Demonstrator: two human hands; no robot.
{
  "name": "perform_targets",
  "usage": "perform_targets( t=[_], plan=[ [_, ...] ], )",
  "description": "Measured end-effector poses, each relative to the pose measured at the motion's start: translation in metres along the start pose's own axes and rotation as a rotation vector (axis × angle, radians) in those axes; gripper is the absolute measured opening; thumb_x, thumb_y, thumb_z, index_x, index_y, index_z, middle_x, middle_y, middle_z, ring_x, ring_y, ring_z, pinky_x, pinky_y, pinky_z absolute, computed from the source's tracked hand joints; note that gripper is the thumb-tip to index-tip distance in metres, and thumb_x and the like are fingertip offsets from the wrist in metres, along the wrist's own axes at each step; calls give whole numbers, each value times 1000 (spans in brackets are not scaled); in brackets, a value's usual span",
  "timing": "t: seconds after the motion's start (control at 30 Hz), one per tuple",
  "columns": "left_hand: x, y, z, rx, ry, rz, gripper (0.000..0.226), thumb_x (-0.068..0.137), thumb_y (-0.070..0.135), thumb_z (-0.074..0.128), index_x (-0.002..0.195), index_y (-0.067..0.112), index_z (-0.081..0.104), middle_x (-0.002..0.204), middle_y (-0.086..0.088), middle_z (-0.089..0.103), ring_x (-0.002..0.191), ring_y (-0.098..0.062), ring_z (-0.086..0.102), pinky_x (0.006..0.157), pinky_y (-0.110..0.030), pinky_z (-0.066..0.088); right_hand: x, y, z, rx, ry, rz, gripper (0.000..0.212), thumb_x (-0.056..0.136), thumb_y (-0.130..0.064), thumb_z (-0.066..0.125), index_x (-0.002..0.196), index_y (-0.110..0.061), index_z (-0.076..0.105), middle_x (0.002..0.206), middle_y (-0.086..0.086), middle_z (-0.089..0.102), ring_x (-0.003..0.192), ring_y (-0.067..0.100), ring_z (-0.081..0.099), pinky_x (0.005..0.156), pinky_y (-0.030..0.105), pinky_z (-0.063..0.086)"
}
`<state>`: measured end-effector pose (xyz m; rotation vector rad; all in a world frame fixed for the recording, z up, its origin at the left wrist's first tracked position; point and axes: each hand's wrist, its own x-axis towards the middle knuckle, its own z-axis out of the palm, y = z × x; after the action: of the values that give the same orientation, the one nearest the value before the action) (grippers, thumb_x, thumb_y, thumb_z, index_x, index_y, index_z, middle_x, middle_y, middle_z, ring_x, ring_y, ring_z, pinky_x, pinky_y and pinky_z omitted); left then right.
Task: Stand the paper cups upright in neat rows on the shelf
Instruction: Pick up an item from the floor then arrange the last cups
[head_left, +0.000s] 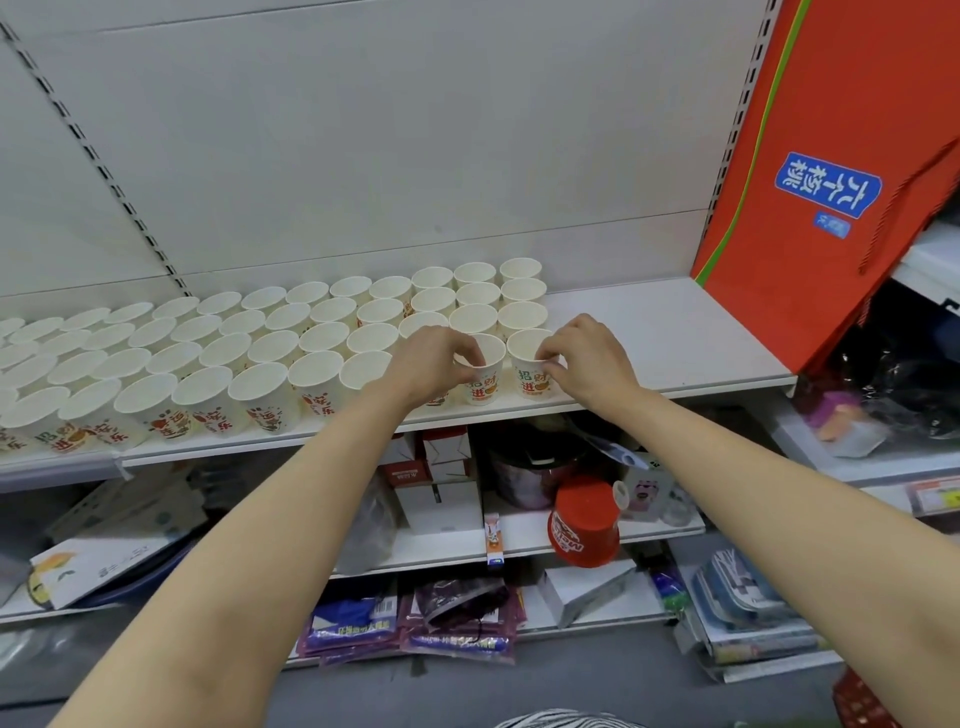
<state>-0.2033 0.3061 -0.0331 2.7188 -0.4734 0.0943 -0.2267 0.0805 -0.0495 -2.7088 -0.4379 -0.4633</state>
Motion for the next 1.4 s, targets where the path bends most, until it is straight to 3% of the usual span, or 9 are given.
perform_targets(
  t=[0.33,0.57,0.73,1.17,1.4],
  plan=[
    [-2,2,3,-65,49,-5,18,79,34,78,96,29,73,101,14,70,92,-7,59,75,-29,46,3,-4,1,-3,-3,-9,17,84,-11,60,91,-18,73,84,2,67,97,24,49,75,39,45],
    [-13,-12,-10,-45,124,58,32,76,37,80,105,33,70,113,13,68,107,-10,56,89,-34,47,4,-3,3,-2,6,-40,20,83,-9,58,92,-19,73,85,0,69,91,25,51,76,40,45],
    [-21,-25,-12,-64,147,10,30,76,32,78,106,32,71,113,12,68,106,-9,57,88,-30,46,4,-2,3,-8,-2,-44,20,83,-9,58,92,-19,73,86,2,69,87,26,52,75,41,45],
    [-13,-6,-2,-12,147,44,38,76,39,79,112,33,67,118,10,66,109,-15,53,91,-39,46,3,-4,6,46,-10,-32,14,87,-17,60,95,-20,71,91,-1,68,94,22,52,71,38,48],
    [-23,-7,6,129,252,122,39,79,38,75,116,26,67,119,4,67,113,-22,53,92,-41,45,0,-8,12,-19,215,-219,24,82,-28,69,101,-15,69,97,1,69,95,28,56,78,36,41]
  ],
)
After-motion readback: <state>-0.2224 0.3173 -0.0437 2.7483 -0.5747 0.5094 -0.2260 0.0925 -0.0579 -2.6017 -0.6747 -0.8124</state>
